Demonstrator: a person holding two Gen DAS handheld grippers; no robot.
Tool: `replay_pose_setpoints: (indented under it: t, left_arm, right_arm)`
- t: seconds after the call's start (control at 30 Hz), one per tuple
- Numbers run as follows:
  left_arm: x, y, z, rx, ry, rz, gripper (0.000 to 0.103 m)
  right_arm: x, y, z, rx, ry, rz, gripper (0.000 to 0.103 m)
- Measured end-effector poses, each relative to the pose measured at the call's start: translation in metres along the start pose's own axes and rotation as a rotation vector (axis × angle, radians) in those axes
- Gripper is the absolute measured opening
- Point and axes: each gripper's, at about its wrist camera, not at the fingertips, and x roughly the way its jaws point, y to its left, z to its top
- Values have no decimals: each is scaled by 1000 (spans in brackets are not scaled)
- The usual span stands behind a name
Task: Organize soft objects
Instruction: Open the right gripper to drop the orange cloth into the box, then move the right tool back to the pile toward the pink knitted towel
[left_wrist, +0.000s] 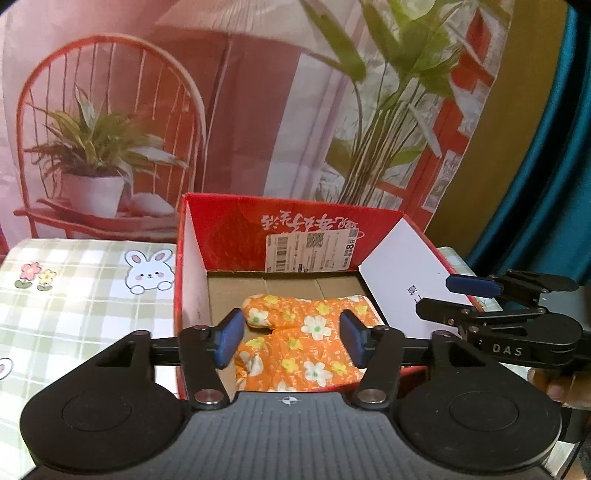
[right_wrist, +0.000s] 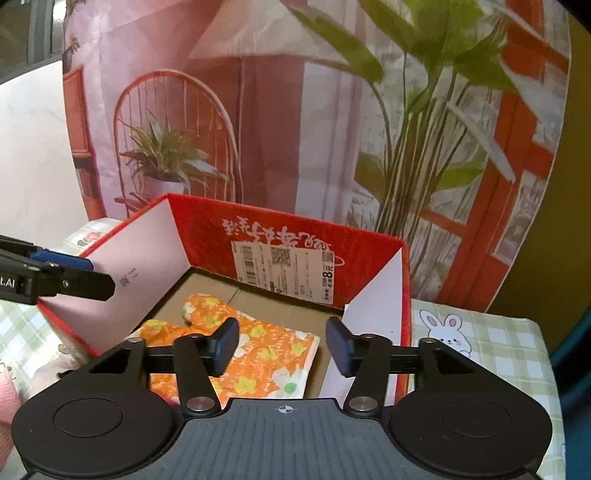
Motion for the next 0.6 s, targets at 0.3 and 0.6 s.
replay_pose_setpoints:
  t: [0.3, 0.6]
  left_arm:
    - [-53, -4, -22, 20, -76, 43, 96]
    - [-98, -6, -53, 39, -104, 86, 103]
  right_arm:
    - [-49, 19, -14, 18, -60, 4, 92]
    - [-93, 35, -35, 87, -114, 30, 103]
